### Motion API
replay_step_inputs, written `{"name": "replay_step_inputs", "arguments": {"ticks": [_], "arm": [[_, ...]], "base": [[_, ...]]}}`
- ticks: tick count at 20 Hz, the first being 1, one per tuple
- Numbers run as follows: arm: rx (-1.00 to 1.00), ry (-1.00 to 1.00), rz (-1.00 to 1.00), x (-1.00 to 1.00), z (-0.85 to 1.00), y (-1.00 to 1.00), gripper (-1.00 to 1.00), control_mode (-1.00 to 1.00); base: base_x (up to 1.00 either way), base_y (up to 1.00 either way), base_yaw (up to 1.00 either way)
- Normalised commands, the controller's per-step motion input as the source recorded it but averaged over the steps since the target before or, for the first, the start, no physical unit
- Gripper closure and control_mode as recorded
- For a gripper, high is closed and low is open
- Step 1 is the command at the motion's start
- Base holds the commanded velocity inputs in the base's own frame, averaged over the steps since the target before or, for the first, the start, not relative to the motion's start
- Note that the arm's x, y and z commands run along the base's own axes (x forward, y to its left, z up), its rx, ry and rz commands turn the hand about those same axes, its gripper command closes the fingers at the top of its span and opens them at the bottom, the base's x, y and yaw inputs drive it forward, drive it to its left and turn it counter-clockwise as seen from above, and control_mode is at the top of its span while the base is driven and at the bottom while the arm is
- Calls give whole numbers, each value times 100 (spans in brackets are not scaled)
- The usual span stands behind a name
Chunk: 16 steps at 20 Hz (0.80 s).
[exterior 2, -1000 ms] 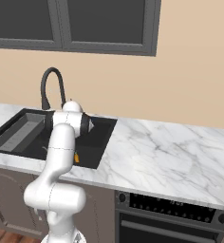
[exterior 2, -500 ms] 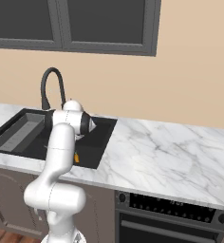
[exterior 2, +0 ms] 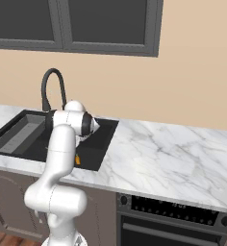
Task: Open the cabinet, pick the kettle from the cabinet, and place it in the sink.
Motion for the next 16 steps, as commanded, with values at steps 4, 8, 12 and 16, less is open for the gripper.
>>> {"name": "replay_step_inputs", "arguments": {"ticks": [4, 8, 12, 16], "arm": [[-7, 0, -5, 0, 1, -23, -100, -100], [-4, -7, -6, 0, 15, -20, -100, -100], [-7, -22, -7, -2, 28, -5, -100, -100], [-12, -19, -8, -13, 35, -1, -100, -100]], "base": [[0, 0, 0], [0, 0, 0], [0, 0, 0], [0, 0, 0]]}}
